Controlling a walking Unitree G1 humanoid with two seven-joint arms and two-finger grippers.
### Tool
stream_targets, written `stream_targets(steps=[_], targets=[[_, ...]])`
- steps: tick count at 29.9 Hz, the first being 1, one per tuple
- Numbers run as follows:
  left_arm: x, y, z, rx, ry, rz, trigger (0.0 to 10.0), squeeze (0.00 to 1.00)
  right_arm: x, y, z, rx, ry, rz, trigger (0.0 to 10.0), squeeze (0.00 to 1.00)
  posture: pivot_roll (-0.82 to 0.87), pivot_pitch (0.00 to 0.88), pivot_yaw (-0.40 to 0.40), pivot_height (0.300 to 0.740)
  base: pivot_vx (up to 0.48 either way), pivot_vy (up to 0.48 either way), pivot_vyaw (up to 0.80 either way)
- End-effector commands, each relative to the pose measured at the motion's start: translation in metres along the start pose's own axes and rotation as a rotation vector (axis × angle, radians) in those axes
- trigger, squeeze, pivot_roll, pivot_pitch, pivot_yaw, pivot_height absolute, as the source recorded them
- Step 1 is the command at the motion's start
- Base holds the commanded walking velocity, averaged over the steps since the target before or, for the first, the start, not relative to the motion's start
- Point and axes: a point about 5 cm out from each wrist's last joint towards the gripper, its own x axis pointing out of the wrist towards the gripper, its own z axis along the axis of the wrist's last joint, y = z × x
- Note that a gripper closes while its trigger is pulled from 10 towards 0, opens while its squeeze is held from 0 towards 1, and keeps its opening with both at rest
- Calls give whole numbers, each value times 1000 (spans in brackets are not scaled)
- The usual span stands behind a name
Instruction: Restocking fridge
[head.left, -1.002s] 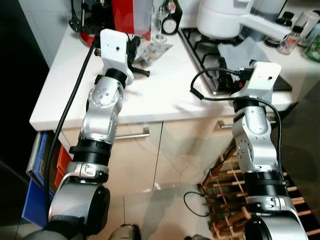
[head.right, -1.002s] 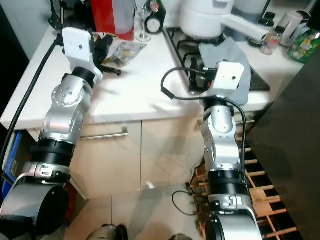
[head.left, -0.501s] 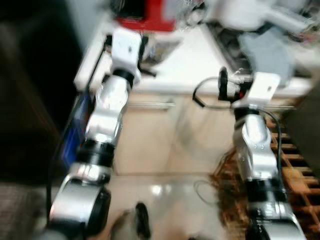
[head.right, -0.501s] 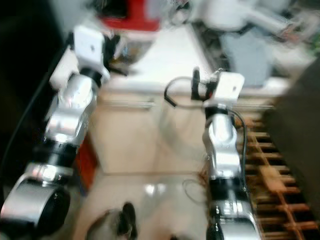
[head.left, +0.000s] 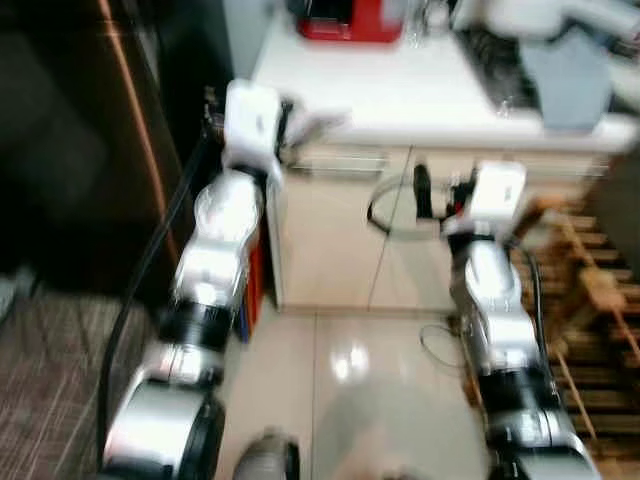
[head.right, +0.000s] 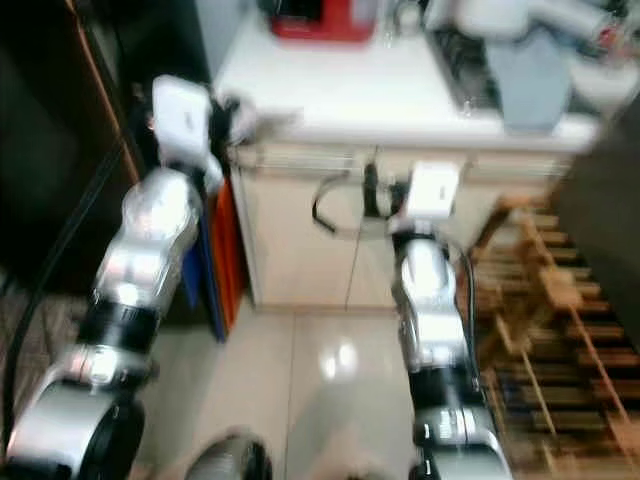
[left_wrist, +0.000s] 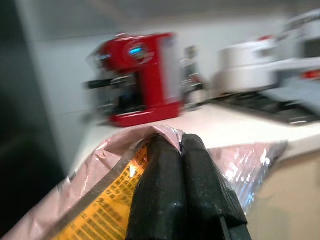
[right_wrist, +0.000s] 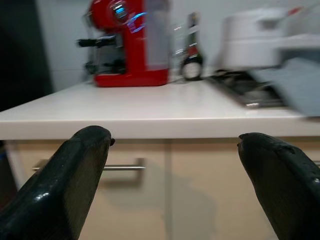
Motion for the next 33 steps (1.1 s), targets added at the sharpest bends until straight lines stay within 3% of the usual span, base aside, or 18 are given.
stream_targets(steps=[1,7,11,15,23,33], targets=[[1,0,11,17,-40,-4,10000,0,0,0,1,-2,-9,1,10000,78,-65,0,5,740,259,0,0],[-3,-8,7,-17,-38,-20,10000,0,-2,0,-2,-7,5,4,10000,82,-66,0,8,740,-86,0,0],[-20,-9,-8,-29,-14,-34,10000,0,-4,0,-6,-11,21,9,10000,82,-68,0,10,740,0,0,0],[-36,-12,-32,-87,76,-23,10000,0,-6,-5,-13,-11,49,-6,10000,82,-75,0,10,740,0,-464,0],[-50,-17,-56,-127,160,-27,10000,0,-9,-9,-17,-27,65,-7,10000,86,-101,0,21,740,0,-454,0],[-55,-23,-62,-150,166,-65,10000,0,-15,-20,-24,-43,99,-22,10000,82,-126,0,23,740,0,-454,0]])
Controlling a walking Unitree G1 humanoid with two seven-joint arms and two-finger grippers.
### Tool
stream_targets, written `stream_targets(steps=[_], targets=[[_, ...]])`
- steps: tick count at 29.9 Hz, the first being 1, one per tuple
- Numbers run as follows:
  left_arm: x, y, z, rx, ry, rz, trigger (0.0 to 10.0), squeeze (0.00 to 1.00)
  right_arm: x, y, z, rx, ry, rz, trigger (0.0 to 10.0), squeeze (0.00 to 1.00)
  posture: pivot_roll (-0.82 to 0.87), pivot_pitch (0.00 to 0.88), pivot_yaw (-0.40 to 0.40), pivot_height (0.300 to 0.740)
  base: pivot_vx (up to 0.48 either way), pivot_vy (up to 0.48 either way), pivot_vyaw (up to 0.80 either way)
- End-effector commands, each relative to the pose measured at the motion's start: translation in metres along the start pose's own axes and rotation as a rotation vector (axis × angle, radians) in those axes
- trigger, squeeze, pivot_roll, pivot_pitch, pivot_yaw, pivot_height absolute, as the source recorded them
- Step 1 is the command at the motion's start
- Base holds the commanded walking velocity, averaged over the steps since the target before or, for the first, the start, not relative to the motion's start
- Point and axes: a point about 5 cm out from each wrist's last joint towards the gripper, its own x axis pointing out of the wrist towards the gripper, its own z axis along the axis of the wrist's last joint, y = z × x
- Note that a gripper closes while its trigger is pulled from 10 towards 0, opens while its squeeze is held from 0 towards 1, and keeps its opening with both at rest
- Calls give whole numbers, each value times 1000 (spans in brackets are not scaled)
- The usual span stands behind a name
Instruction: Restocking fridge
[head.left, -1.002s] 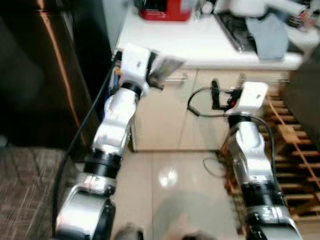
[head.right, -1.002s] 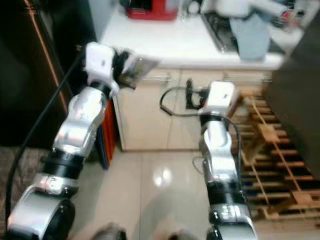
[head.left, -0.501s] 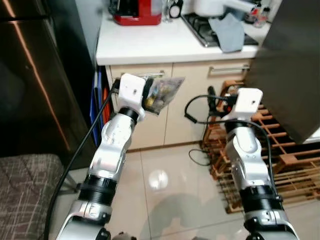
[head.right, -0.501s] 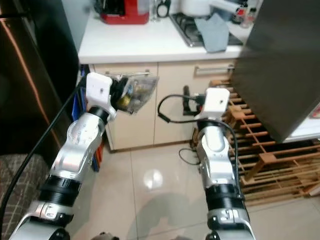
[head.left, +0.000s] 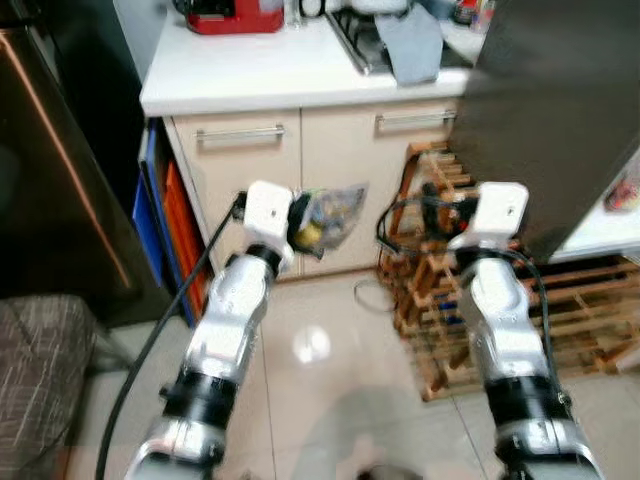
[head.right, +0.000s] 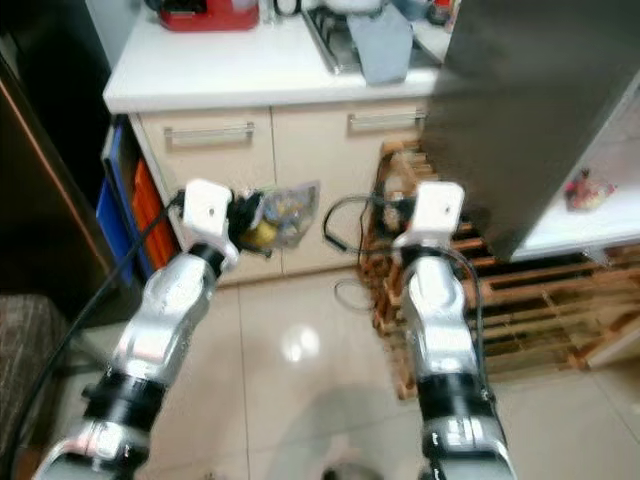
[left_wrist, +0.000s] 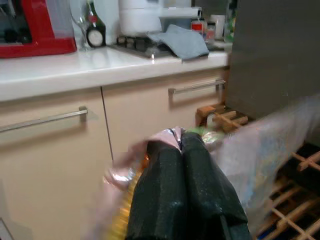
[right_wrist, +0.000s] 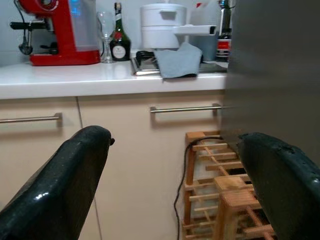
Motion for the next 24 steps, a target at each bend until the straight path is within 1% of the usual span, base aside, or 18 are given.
stream_targets(steps=[1,6,7,8,10,12,13,15,16,17,20,21,22,23,24], targets=[[1,-4,7,1,-43,-15,10000,0,-5,-12,-5,-14,25,-31,10000,86,-127,0,22,740,0,-454,0],[1,-3,2,14,-27,4,10000,0,-9,-13,-11,-31,48,-19,10000,82,-130,0,13,740,0,-454,0],[1,1,-1,22,-10,35,10000,0,-10,-14,-14,-41,64,-16,10000,78,-130,0,13,740,0,-450,0],[0,11,-7,29,27,96,10000,0,-14,-16,-20,-53,93,-12,10000,86,-128,0,11,740,0,-439,0],[-3,23,-14,11,62,164,10000,0,-18,-19,-27,-71,129,-8,10000,82,-128,0,11,740,0,-437,0],[-9,37,-23,-1,108,232,10000,0,-23,-21,-35,-86,164,-3,10000,82,-117,0,1,740,0,-439,0],[-9,37,-23,-1,108,232,10000,0,-23,-21,-35,-86,164,-3,10000,82,-117,0,1,740,0,-439,0],[-14,46,-30,-6,134,273,10000,0,-29,-22,-43,-98,200,12,10000,86,-110,0,-4,740,0,-439,0],[-14,46,-30,-6,134,273,10000,0,-29,-22,-43,-98,200,12,10000,86,-110,0,-4,740,0,-439,0],[-18,49,-32,6,142,291,10000,0,-34,-23,-51,-112,237,23,10000,82,-104,0,-5,740,0,-439,0],[-18,48,-33,20,140,291,10000,0,-38,-24,-57,-120,262,31,10000,78,-101,0,-4,740,0,-439,0],[-18,45,-30,-10,102,285,10000,0,-40,-24,-60,-123,273,32,10000,82,-101,0,-2,740,262,-334,0],[-18,45,-30,-10,102,285,10000,0,-40,-24,-60,-123,273,32,10000,82,-101,0,-2,740,262,-334,0],[-17,43,-26,-37,61,279,10000,0,-42,-25,-63,-128,288,30,10000,78,-100,0,2,740,0,0,0],[-17,43,-26,-37,61,279,10000,0,-42,-25,-63,-128,288,30,10000,78,-100,0,2,740,0,0,0]])
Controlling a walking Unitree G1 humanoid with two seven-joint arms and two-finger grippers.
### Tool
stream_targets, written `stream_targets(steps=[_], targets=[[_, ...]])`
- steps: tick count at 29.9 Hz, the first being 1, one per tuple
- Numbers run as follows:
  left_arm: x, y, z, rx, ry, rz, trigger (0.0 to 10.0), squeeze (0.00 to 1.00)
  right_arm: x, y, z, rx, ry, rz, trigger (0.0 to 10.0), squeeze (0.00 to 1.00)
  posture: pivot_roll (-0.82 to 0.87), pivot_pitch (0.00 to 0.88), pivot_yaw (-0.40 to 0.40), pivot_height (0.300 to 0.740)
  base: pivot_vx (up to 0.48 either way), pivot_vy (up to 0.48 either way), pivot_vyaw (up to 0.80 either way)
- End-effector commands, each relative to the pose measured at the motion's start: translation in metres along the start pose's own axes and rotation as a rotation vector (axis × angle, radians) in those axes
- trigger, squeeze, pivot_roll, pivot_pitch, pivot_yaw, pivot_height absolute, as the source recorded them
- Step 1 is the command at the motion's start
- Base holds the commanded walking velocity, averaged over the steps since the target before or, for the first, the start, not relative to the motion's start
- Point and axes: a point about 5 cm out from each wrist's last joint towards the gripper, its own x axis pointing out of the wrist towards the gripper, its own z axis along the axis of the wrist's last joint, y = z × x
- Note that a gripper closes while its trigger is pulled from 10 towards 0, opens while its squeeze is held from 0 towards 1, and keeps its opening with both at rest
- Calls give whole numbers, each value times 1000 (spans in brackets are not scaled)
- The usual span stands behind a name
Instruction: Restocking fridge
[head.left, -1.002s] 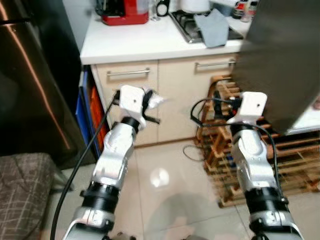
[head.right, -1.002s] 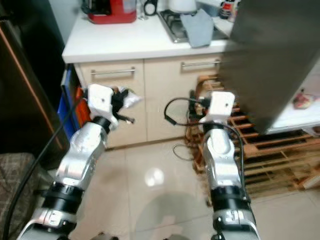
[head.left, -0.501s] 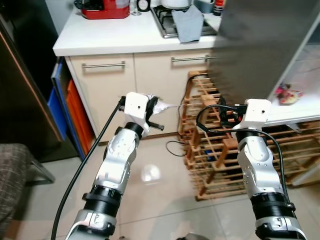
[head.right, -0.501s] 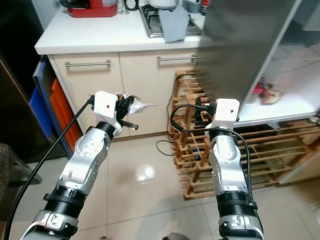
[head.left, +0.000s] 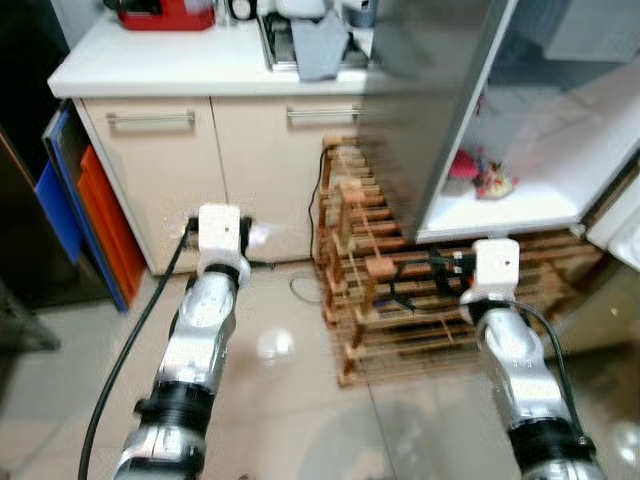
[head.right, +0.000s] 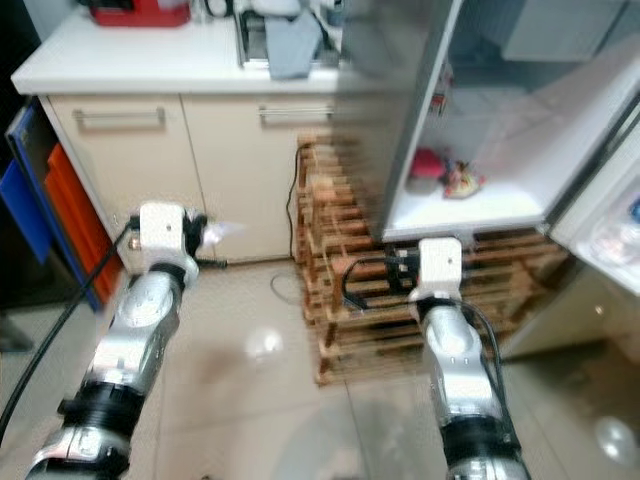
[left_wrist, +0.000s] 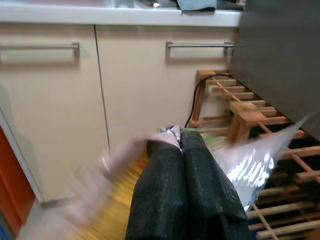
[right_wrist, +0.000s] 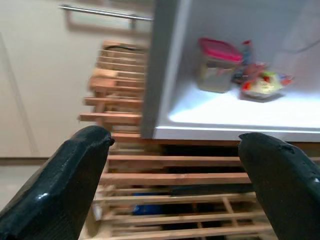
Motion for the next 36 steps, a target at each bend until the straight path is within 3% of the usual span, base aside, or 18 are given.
stream_targets(steps=[1,10,26,31,36], targets=[[4,-6,19,8,-94,-23,10000,0,-2,-6,-5,-15,22,-10,10000,82,-101,0,3,740,0,0,0],[6,-21,24,84,-128,-101,10000,0,-4,-4,-9,-11,27,-11,10000,78,-107,0,16,740,0,-394,0],[11,-27,21,96,-112,-104,10000,0,-6,-3,-10,-20,28,5,10000,82,-125,0,13,740,18,-450,0],[14,-28,27,89,-137,-122,10000,0,-6,-3,-9,-27,23,10,10000,82,-127,0,15,740,0,0,0],[14,-42,40,114,-210,-221,10000,0,-6,2,-8,-30,17,25,10000,82,-126,0,17,740,418,0,0]])
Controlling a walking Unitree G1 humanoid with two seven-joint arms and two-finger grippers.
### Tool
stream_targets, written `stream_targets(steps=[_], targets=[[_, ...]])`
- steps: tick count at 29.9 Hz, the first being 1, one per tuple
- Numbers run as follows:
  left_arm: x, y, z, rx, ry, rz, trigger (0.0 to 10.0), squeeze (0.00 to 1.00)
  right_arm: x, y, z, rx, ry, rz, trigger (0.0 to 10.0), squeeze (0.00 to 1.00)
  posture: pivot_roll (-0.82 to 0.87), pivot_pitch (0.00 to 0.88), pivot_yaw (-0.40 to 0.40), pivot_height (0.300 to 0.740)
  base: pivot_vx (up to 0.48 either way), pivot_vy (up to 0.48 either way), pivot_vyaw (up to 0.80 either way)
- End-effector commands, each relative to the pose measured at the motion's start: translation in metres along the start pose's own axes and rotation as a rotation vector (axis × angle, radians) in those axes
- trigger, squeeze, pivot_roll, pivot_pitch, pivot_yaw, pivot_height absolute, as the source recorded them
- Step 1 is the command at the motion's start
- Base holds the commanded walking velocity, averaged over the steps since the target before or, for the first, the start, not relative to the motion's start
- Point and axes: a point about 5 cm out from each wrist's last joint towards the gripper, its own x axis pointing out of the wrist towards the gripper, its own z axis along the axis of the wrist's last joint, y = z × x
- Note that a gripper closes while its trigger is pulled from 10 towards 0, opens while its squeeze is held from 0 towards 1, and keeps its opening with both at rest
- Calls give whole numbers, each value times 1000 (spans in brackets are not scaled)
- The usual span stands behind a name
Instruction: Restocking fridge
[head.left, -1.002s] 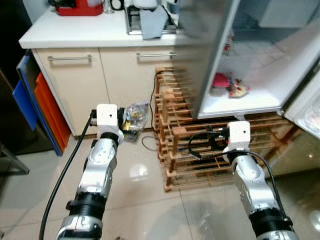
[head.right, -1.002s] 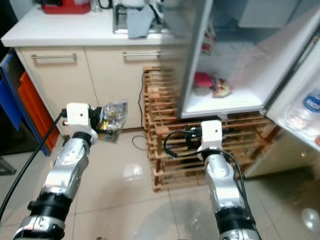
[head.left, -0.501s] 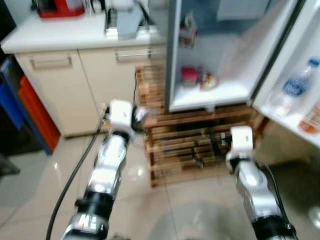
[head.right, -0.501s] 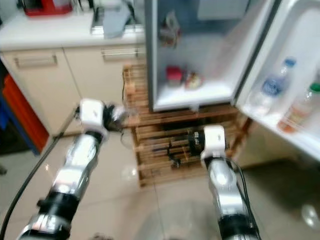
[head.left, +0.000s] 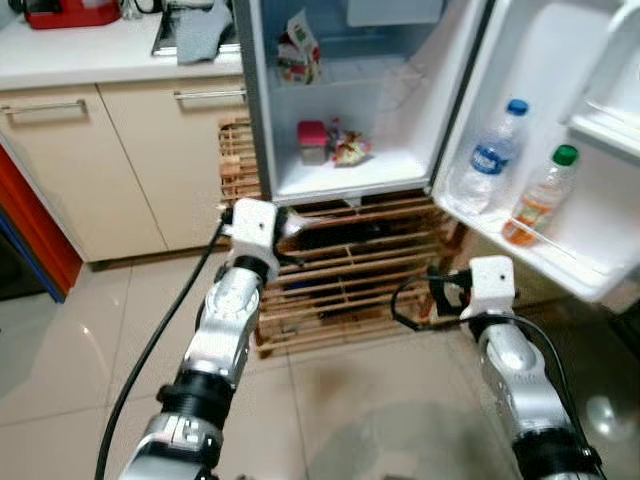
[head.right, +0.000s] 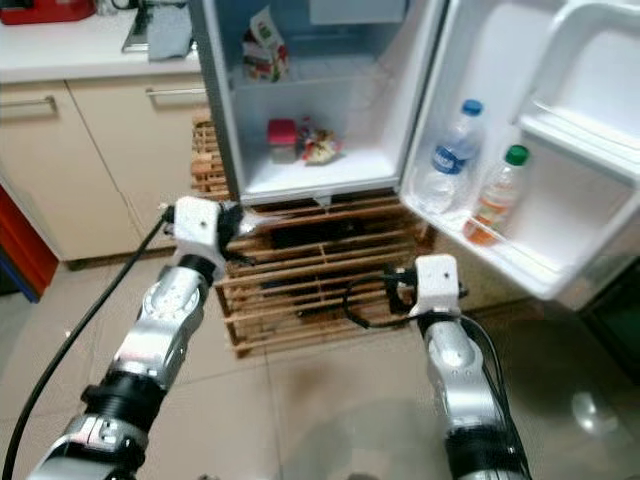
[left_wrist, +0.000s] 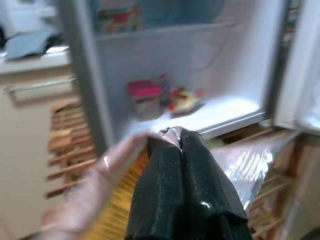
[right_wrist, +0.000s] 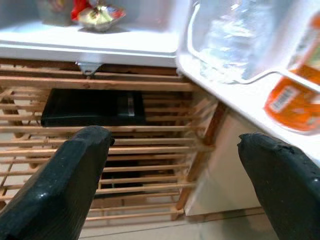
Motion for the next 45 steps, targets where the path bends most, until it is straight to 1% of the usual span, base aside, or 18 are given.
stream_targets(steps=[1,4,13,16,18,22,24,28,31,32,36,38,41,44,45], targets=[[8,-1,23,42,-100,-28,10000,0,3,10,8,-3,-36,32,10000,82,-126,0,17,740,480,0,0],[12,-9,31,46,-138,-76,10000,0,4,14,9,-4,-41,46,10000,82,-127,0,18,740,480,0,0],[17,-16,37,51,-166,-122,10000,0,4,16,10,-6,-41,74,10000,78,-131,0,16,740,480,0,0],[20,-13,40,62,-173,-119,10000,0,3,18,9,-7,-38,96,10000,82,-136,0,17,740,480,0,0],[24,-7,45,53,-183,-96,10000,0,1,20,8,-5,-34,121,10000,82,-137,0,17,740,480,0,0],[26,-2,49,45,-192,-83,10000,0,-1,21,8,4,-35,150,10000,90,-139,0,18,740,480,0,200],[27,-1,50,48,-195,-82,10000,0,-1,21,8,-8,-33,154,10000,102,-139,0,18,740,480,0,800],[29,-1,51,55,-201,-85,10000,0,-1,20,6,7,-27,147,10000,90,-139,0,16,740,480,0,797],[32,-3,54,55,-208,-92,10000,0,-1,21,6,14,-23,151,10000,78,-138,0,14,740,480,0,0],[36,-7,59,55,-217,-108,10000,0,-1,22,6,8,-18,168,10000,75,-137,0,12,740,480,0,0],[41,-12,63,55,-221,-131,10000,0,-2,24,5,4,-10,185,10000,75,-137,0,12,740,480,0,0],[46,-19,67,55,-217,-164,10000,0,-2,27,3,3,-1,202,10000,75,-143,0,14,740,480,0,0],[47,-22,68,55,-218,-174,10000,0,-3,28,3,2,2,206,10000,75,-147,0,17,740,480,0,0],[49,-31,70,51,-221,-210,10000,0,-4,27,1,2,12,196,10000,75,-155,0,22,740,480,0,0],[49,-34,70,44,-222,-223,10000,0,-5,26,1,15,13,193,10000,78,-157,0,23,740,480,0,-675]])
